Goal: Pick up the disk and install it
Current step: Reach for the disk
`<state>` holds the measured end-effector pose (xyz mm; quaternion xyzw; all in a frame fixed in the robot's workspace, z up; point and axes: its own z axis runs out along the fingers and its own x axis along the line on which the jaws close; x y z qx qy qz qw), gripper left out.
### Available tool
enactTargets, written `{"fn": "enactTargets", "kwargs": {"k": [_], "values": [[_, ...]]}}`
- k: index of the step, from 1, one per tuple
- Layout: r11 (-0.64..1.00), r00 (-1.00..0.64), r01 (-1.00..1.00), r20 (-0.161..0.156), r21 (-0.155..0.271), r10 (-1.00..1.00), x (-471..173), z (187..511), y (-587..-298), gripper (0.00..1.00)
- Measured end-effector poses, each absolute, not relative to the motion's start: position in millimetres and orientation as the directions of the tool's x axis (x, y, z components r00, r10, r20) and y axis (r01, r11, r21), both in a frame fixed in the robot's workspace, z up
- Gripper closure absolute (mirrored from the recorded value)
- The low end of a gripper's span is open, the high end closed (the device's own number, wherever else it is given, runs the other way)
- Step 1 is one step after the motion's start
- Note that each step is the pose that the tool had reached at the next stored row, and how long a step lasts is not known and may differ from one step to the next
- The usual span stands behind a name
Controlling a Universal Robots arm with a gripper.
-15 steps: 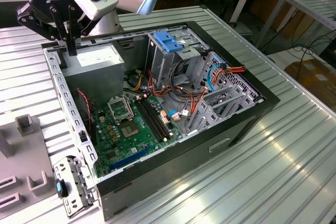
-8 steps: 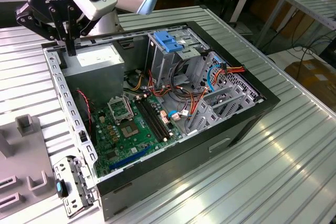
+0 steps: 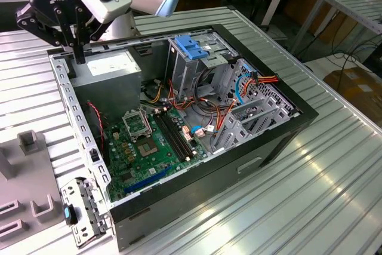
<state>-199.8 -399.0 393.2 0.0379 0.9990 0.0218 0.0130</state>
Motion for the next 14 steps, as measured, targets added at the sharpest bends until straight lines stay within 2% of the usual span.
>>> {"fn": "enactTargets", "kwargs": {"k": [14], "values": [[0.996,-0.997,0.075,-0.024,0.045,0.076,-202.3,393.3,-399.0,0.89]]}}
